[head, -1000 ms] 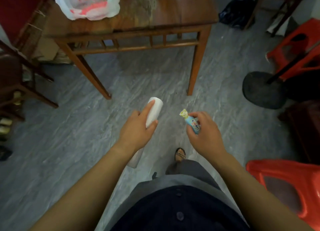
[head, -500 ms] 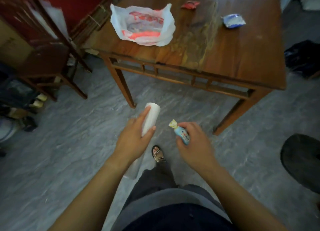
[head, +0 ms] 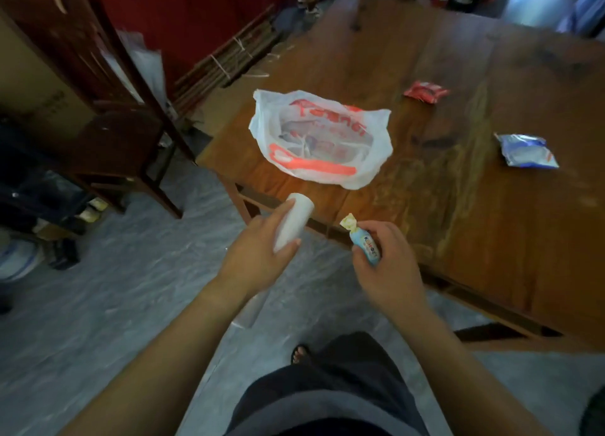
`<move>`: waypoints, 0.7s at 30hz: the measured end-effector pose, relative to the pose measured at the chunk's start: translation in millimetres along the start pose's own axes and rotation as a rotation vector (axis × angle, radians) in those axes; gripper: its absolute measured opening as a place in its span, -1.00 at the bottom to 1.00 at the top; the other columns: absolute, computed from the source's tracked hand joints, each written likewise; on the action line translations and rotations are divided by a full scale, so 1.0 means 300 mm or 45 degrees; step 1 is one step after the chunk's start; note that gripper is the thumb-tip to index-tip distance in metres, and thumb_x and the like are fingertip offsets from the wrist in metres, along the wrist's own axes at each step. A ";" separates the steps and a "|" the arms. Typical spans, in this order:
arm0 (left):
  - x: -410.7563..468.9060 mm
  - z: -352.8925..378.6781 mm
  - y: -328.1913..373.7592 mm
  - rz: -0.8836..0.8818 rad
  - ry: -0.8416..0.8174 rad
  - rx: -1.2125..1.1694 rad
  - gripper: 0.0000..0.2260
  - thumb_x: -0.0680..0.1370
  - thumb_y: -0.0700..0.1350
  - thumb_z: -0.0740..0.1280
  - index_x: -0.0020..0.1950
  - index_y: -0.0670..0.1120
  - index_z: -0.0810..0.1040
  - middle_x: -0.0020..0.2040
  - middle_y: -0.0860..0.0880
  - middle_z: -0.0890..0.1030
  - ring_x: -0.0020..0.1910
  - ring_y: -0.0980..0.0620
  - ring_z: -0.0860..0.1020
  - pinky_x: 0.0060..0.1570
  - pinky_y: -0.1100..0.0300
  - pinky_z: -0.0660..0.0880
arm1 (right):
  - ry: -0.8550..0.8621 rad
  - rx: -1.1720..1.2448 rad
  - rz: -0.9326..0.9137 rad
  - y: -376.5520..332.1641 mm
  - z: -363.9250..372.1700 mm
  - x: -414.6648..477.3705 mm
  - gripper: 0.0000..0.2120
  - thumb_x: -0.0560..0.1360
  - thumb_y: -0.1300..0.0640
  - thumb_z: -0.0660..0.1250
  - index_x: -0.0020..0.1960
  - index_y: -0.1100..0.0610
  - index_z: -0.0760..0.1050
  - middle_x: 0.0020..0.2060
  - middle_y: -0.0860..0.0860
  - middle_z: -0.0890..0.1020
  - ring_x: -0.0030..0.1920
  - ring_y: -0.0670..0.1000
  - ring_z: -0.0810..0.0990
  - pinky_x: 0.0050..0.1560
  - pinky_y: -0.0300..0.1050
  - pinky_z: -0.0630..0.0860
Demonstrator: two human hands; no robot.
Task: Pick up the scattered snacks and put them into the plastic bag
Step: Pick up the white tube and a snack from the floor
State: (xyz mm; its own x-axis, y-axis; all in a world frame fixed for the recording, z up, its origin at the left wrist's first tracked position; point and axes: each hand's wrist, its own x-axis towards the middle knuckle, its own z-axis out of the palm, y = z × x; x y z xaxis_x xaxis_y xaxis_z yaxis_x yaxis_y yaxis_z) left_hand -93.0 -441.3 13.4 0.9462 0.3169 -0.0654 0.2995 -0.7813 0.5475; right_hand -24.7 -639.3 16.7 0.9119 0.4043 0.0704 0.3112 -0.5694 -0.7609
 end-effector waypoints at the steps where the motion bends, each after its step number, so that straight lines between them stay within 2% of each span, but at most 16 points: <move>1: 0.048 -0.006 -0.003 -0.006 0.004 -0.031 -0.42 0.51 0.11 0.27 0.47 0.17 0.11 0.34 -0.10 0.42 0.24 -0.09 0.44 0.15 0.08 0.38 | -0.004 0.001 -0.003 0.001 0.000 0.054 -0.74 0.46 0.15 0.31 0.14 0.04 0.42 0.01 -0.11 0.45 -0.04 -0.15 0.45 -0.18 -0.54 0.36; 4: 0.200 -0.024 -0.004 -0.018 0.023 -0.042 -0.43 0.49 0.16 0.27 0.46 0.18 0.14 0.25 -0.10 0.46 0.17 -0.08 0.46 0.08 0.11 0.40 | 0.006 0.008 -0.044 0.003 -0.012 0.237 -0.73 0.46 0.16 0.31 0.15 0.06 0.42 0.03 -0.09 0.46 -0.02 -0.14 0.44 -0.18 -0.55 0.32; 6: 0.300 -0.048 0.008 -0.035 0.059 -0.015 -0.41 0.46 0.20 0.24 0.46 0.19 0.16 0.18 -0.12 0.48 0.12 -0.11 0.48 0.06 0.05 0.45 | -0.014 0.033 -0.073 -0.002 -0.027 0.369 -0.73 0.46 0.17 0.31 0.15 0.05 0.41 0.05 -0.06 0.47 -0.01 -0.15 0.43 -0.15 -0.53 0.31; 10: 0.514 -0.078 0.047 -0.013 0.079 0.046 -0.44 0.51 0.12 0.28 0.46 0.21 0.13 0.25 -0.11 0.46 0.18 -0.10 0.46 0.07 0.06 0.44 | -0.030 0.078 -0.148 0.006 -0.051 0.598 -0.70 0.46 0.16 0.32 0.16 0.00 0.38 0.08 -0.11 0.45 0.07 -0.15 0.44 -0.14 -0.52 0.35; 13: 0.653 -0.074 0.083 0.042 0.044 0.119 -0.44 0.53 0.10 0.25 0.46 0.25 0.07 0.24 -0.06 0.45 0.17 -0.05 0.45 0.04 0.10 0.44 | -0.020 0.071 -0.111 0.028 -0.054 0.698 -0.67 0.46 0.14 0.33 0.20 0.00 0.37 0.13 -0.10 0.45 0.12 -0.13 0.44 -0.10 -0.49 0.35; 17: 0.793 -0.038 0.085 0.170 -0.084 0.054 -0.46 0.55 0.06 0.24 0.46 0.26 0.07 0.36 -0.03 0.41 0.29 -0.03 0.39 0.26 0.05 0.37 | 0.014 0.059 -0.005 0.073 -0.058 0.730 -0.70 0.47 0.15 0.32 0.17 -0.02 0.37 0.05 -0.13 0.43 0.02 -0.16 0.45 -0.13 -0.43 0.43; 21: 0.939 0.011 0.071 0.310 -0.220 0.121 -0.48 0.54 0.05 0.23 0.43 0.31 0.08 0.40 0.03 0.39 0.35 -0.01 0.36 0.31 -0.07 0.36 | 0.102 0.011 0.177 0.112 -0.046 0.741 -0.69 0.46 0.15 0.33 0.16 -0.02 0.38 0.09 -0.12 0.45 0.03 -0.17 0.43 -0.16 -0.50 0.34</move>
State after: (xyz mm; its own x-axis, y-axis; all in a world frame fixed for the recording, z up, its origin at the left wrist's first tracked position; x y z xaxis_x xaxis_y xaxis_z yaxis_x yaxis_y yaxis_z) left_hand 180.4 -370.6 4.0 0.9959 0.0244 -0.0870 0.0637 -0.8723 0.4849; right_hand 192.2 -578.5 15.6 0.9647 0.2631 0.0149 0.1782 -0.6096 -0.7724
